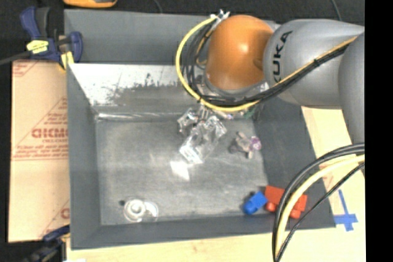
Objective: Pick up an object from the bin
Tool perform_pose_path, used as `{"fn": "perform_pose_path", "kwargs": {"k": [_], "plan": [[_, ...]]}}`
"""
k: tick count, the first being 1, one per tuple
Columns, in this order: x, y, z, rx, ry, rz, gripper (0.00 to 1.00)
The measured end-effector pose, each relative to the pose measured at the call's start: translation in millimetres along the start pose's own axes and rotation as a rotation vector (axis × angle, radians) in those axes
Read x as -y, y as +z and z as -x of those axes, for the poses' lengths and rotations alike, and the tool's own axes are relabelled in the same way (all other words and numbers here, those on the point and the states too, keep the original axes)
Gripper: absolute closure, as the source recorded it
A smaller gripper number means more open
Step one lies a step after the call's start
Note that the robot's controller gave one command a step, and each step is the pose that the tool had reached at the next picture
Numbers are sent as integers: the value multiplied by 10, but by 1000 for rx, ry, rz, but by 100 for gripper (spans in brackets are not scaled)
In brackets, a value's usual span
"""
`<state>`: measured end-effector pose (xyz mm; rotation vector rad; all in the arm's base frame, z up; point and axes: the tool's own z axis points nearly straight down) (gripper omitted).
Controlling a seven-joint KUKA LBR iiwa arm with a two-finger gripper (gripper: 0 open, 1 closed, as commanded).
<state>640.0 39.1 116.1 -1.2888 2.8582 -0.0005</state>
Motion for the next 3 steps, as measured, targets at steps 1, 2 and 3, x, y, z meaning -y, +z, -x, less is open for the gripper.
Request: {"fn": "perform_pose_path", "kwargs": {"k": [1, 2, 3], "plan": [[11, -246, 5, 0, 7, 0, 100], [24, -608, 11, 0, 15, -1, 100], [32, -759, 15, 0, 22, 0, 100]]}}
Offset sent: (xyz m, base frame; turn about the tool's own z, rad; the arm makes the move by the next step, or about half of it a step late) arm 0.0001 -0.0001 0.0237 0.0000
